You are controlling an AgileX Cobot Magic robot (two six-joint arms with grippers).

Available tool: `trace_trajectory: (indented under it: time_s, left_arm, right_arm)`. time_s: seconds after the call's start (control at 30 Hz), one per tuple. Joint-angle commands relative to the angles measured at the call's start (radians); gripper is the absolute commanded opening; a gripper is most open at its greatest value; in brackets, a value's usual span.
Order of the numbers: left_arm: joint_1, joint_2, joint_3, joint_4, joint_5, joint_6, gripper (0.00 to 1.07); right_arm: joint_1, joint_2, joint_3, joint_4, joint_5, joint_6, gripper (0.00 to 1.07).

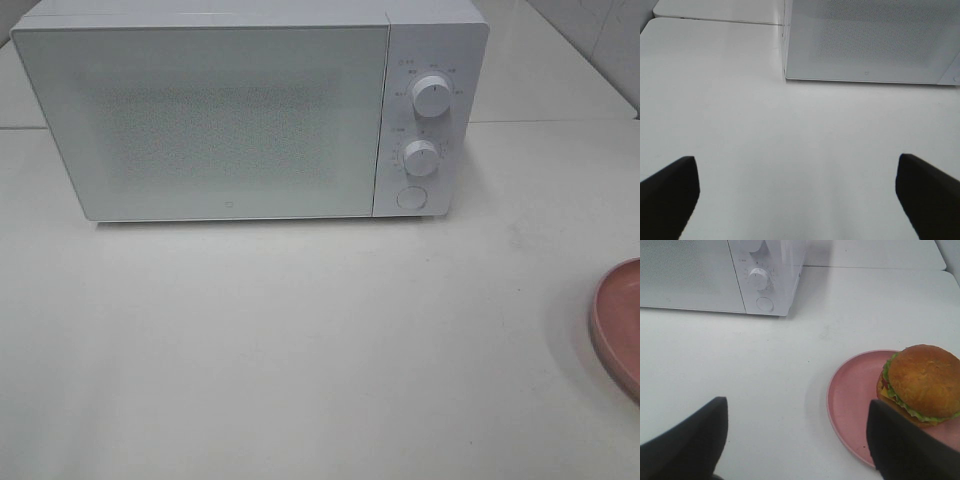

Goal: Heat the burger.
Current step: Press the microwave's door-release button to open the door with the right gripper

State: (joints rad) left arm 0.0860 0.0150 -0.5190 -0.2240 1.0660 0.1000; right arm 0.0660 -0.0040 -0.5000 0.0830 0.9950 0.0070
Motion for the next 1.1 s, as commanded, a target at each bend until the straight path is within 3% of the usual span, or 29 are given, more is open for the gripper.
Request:
trace_trajectory:
  time_s: [0.03,0.57,1.1]
  left_arm:
    - [-0.004,-0.002,0.001,-0.002,0.002,-0.003,1.0]
    - [-0.004,-0.002,0.001,-0.002,0.002,-0.003,1.0]
    - [-0.004,-0.002,0.001,-0.002,0.002,-0.001,1.0]
  right_arm:
    - [-0.004,-0.027,0.003,-0.002,-0.004,0.005,0.75]
    - [-0.004,-0.017,-0.026,0.004,-0.021,0.008,0.75]
    - [-0.004,0.198,-0.056,0.02,-0.224,0.009,0.75]
